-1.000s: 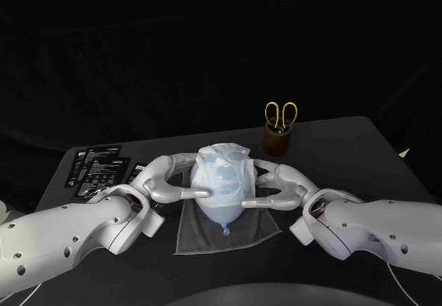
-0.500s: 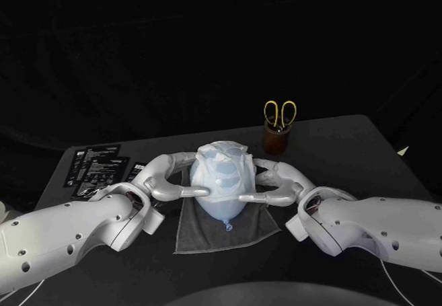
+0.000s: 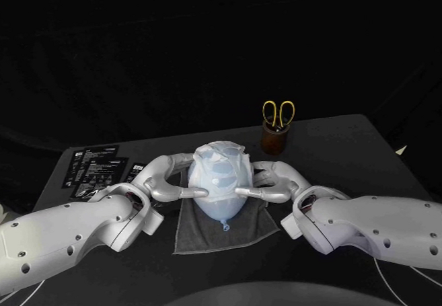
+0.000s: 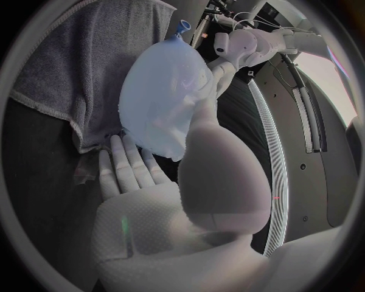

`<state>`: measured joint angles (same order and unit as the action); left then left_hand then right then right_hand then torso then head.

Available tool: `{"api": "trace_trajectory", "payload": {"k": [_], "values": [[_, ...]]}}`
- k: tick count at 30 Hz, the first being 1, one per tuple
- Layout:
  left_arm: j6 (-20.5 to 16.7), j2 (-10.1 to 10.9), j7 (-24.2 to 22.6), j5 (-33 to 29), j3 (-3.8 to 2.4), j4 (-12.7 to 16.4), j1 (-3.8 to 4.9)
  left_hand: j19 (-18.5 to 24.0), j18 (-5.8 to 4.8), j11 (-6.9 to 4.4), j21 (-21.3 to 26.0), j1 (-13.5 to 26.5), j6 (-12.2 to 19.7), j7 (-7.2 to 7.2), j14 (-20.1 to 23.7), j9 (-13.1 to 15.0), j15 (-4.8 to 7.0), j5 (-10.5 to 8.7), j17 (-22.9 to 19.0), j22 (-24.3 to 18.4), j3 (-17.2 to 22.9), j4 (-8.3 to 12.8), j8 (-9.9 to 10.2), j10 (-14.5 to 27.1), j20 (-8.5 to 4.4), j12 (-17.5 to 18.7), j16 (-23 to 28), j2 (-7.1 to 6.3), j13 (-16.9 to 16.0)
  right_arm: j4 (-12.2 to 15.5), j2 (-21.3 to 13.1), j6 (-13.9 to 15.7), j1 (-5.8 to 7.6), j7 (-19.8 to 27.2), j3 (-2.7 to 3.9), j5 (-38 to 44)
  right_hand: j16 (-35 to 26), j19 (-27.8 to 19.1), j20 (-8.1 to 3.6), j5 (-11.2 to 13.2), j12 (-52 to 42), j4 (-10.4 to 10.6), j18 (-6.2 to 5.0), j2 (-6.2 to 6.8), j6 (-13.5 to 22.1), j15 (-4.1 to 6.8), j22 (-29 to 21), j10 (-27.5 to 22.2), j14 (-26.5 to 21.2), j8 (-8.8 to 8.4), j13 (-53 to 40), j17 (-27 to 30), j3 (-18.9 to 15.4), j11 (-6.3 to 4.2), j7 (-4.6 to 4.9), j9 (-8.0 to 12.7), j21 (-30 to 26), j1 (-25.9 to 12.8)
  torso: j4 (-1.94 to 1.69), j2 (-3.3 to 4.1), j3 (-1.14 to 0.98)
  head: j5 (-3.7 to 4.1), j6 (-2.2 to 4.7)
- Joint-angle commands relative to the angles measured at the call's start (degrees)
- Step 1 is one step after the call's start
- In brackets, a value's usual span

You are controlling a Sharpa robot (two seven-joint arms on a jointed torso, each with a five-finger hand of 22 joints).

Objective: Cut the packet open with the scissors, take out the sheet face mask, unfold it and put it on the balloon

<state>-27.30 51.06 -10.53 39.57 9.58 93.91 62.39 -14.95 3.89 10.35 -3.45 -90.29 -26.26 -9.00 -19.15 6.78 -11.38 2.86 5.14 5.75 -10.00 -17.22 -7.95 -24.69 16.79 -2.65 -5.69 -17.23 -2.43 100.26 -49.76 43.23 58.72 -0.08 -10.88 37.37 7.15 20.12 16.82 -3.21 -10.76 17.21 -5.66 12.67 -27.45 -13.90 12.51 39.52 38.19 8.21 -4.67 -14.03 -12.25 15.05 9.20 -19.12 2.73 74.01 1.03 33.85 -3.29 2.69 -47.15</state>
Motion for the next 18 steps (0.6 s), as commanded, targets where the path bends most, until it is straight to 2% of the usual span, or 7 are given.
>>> {"api": "trace_trajectory", "payload": {"k": [1,3,7,12,14,15,18], "values": [[0.42,-0.23,1.01,0.54,0.07,0.08,-0.09,0.29,-0.29,0.31,0.20,-0.68,-0.42,-3.72,-0.67,0.02,0.11,0.21,0.14,-0.06,0.51,-0.06,-0.27,-0.34,-0.04,0.12,0.22,-0.08,-0.11,0.20,0.27,-0.51,-0.07,0.93,-0.02,-1.31,0.31,-0.31,-0.09,0.00,-0.55,0.06,-0.59,1.22,0.21,-0.10,-0.34,-0.04,-0.56,0.28,0.17,0.24,-1.29,-0.03,8.03,0.20,0.03,-1.23,0.02,-0.02,-0.02,0.10,-0.06],[0.36,-0.25,1.16,0.42,0.07,-0.02,-0.09,0.12,-0.24,0.39,0.16,-0.77,-0.72,-3.79,-0.95,0.11,0.15,0.20,0.20,-0.01,0.77,-0.06,-0.40,-0.65,-0.07,0.07,0.15,-0.04,-0.15,0.23,0.34,-0.94,-0.07,1.24,-0.02,-1.57,0.33,-0.43,-0.09,-0.03,-0.66,0.08,-0.56,1.68,0.47,-0.13,-0.43,-0.24,-1.01,0.37,0.25,0.37,-1.70,-0.02,8.05,0.26,0.00,-1.73,0.04,0.00,-0.03,0.09,-0.07],[0.28,-0.33,1.40,-0.08,0.07,-0.14,-0.09,-0.04,-0.20,0.50,0.11,-0.83,-1.01,-3.91,-1.29,0.21,0.15,0.21,0.28,0.03,0.94,-0.07,-0.54,-0.94,-0.06,0.02,0.06,0.02,-0.17,0.16,0.60,-1.24,-0.07,1.27,-0.02,-1.78,0.45,-0.47,-0.09,-0.03,-0.82,0.06,-0.54,1.21,0.46,-0.16,-0.48,-0.38,-1.12,0.57,0.31,0.38,-1.38,0.00,8.05,0.16,0.00,-2.02,0.07,-0.03,-0.02,0.19,-0.11],[0.29,-0.42,1.60,-0.69,0.07,-0.19,-0.09,-0.20,-0.14,0.68,0.05,-0.77,-1.32,-4.10,-1.68,0.32,0.11,0.21,0.37,0.07,1.01,-0.08,-0.70,-1.30,-0.08,-0.02,-0.05,0.06,-0.20,-0.37,1.11,-1.27,-0.07,0.03,-0.02,-0.99,1.41,0.04,-0.09,-0.63,-1.86,-0.19,-0.59,-2.13,-0.05,-0.12,-0.33,-0.56,-0.80,1.72,0.46,0.28,1.86,-0.03,8.04,-0.35,0.22,1.71,0.00,0.02,-0.01,0.31,-0.21],[0.26,-0.44,1.64,-0.88,0.07,-0.19,-0.09,-0.31,-0.13,0.74,0.02,-0.75,-1.45,-4.16,-1.81,0.36,0.09,0.21,0.40,0.10,1.05,-0.07,-0.75,-1.39,-0.08,-0.03,-0.08,0.08,-0.21,-0.62,1.34,-1.10,-0.07,-0.66,-0.01,-0.46,2.05,0.60,-0.10,-0.17,-2.57,-0.35,-0.66,-3.27,-0.84,-0.05,-0.13,-0.52,-0.72,2.71,0.49,0.28,4.46,-0.08,8.04,-1.01,0.40,5.08,-0.02,0.03,0.00,0.35,-0.25],[0.25,-0.44,1.66,-0.96,0.07,-0.20,-0.09,-0.32,-0.13,0.74,0.02,-0.74,-1.45,-4.17,-1.82,0.36,0.08,0.21,0.40,0.10,1.05,-0.08,-0.75,-1.40,-0.08,-0.03,-0.08,0.08,-0.21,-0.77,1.46,-1.02,-0.07,-0.98,-0.01,-0.15,2.51,1.26,-0.11,0.16,-3.10,-0.75,-0.74,-4.56,-1.71,0.03,0.14,-0.26,-0.56,3.52,0.45,0.25,6.22,-0.14,8.04,-1.63,0.58,7.22,-0.01,0.01,0.00,0.37,-0.33],[0.25,-0.46,1.68,-1.16,0.07,-0.21,-0.09,-0.38,-0.10,0.83,0.00,-0.70,-1.56,-4.25,-2.00,0.40,0.07,0.21,0.44,0.11,1.06,-0.08,-0.81,-1.55,-0.10,-0.04,-0.13,0.09,-0.22,-1.12,1.68,-0.63,-0.07,-1.48,-0.01,0.45,3.31,2.30,-0.12,0.29,-4.02,-1.61,-0.87,-5.54,-3.38,0.17,0.55,0.24,-0.33,5.13,0.38,0.17,7.79,-0.25,8.00,-2.90,0.86,10.15,0.03,-0.02,0.02,0.40,-0.43]]}}
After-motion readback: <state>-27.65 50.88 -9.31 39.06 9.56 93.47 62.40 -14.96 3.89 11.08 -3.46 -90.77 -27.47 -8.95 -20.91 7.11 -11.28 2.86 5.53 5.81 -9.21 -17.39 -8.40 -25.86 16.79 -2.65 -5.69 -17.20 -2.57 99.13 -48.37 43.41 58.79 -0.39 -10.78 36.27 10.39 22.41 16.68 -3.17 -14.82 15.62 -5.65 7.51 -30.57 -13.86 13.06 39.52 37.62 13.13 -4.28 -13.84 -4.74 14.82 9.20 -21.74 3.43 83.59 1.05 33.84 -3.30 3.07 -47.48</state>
